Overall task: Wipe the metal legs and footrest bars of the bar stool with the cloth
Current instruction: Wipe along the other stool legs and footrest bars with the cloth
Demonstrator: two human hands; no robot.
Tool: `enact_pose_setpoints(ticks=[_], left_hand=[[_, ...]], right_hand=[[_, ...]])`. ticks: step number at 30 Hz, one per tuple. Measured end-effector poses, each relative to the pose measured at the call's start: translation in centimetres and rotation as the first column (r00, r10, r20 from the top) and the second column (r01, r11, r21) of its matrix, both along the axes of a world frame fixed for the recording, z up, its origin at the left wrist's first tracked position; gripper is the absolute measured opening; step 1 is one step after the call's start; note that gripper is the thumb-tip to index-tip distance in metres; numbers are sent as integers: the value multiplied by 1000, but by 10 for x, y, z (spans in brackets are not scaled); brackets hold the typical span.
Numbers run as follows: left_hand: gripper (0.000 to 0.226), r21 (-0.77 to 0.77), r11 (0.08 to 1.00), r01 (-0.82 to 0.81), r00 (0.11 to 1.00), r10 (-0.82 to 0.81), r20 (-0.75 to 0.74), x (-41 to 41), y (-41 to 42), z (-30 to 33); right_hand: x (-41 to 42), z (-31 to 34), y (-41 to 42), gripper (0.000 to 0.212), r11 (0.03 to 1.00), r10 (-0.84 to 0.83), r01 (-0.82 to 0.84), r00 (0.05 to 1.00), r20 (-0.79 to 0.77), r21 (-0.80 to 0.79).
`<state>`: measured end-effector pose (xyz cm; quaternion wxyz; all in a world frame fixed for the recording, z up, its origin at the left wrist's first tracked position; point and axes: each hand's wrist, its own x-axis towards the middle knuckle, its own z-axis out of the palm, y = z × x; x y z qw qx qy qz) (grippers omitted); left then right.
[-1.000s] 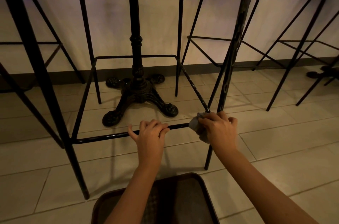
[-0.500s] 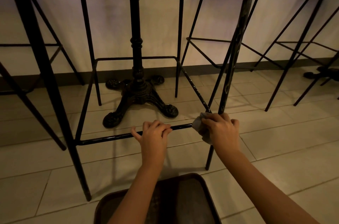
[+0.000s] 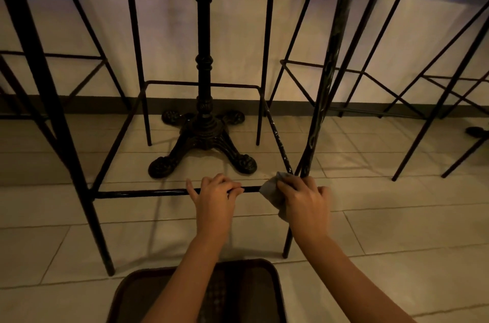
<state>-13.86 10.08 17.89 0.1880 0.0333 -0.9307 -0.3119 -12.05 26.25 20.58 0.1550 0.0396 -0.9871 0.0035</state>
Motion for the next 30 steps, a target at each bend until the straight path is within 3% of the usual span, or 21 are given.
enact_pose_setpoints(ticks=[8,17,26,30], left_hand=[[10,11,996,-86,993,87,-82,-1,17,-3],[11,49,991,-123,979,129,-155,3,25,-3],[20,115,993,-12,999,17,-47,1,18,2],[27,133,990,56,998,-58,15,4,23,12]], right_hand=[[-8,0,11,55,991,129,-130,991,-37,-32],[-12,5,9,44,985,158,-156,987,-18,77],[-6,1,23,60,982,190,-188,979,-72,32],[-5,2,29,52,979,200,-202,976,-89,-15]])
